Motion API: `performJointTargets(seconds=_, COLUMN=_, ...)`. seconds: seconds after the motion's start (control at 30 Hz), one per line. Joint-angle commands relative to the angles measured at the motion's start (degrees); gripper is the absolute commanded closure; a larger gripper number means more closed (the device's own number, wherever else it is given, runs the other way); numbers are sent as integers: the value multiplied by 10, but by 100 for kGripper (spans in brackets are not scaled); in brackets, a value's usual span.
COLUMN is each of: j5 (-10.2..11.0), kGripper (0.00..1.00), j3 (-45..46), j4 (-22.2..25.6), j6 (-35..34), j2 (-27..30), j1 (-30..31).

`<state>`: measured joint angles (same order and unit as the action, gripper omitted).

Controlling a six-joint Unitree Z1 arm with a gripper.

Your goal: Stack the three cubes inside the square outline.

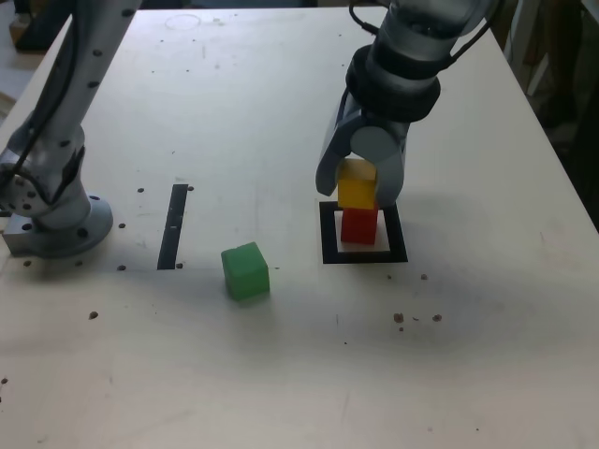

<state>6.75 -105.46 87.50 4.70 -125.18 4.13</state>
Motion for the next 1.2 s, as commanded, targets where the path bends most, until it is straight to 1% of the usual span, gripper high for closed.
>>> performJointTargets(seconds=0.0, j5=-1, kGripper=62, j3=-2, j4=-1, j6=2, j2=-4, j1=1)
performJointTargets(seconds=0.03, j5=-1, kGripper=55, j3=-2, j4=-1, j6=3, j2=-4, j1=1)
performJointTargets(seconds=0.17, j5=-4, kGripper=16, j3=1, j4=-3, j6=8, j2=-5, j1=1)
performJointTargets(seconds=0.2, j5=-5, kGripper=8, j3=2, j4=-3, j6=9, j2=-5, j1=1)
performJointTargets(seconds=0.23, j5=-5, kGripper=4, j3=2, j4=-3, j6=9, j2=-5, j1=1)
performJointTargets(seconds=0.27, j5=-6, kGripper=1, j3=3, j4=-3, j6=9, j2=-5, j1=1)
performJointTargets(seconds=0.57, j5=-7, kGripper=1, j3=7, j4=-3, j6=9, j2=-4, j1=1)
performJointTargets(seconds=0.73, j5=-6, kGripper=1, j3=11, j4=-3, j6=8, j2=9, j1=1)
performJointTargets(seconds=0.87, j5=-5, kGripper=0, j3=23, j4=-1, j6=2, j2=33, j1=1)
performJointTargets(seconds=1.0, j5=-4, kGripper=0, j3=49, j4=0, j6=-8, j2=71, j1=2)
performJointTargets(seconds=1.17, j5=4, kGripper=1, j3=88, j4=1, j6=-21, j2=119, j1=15)
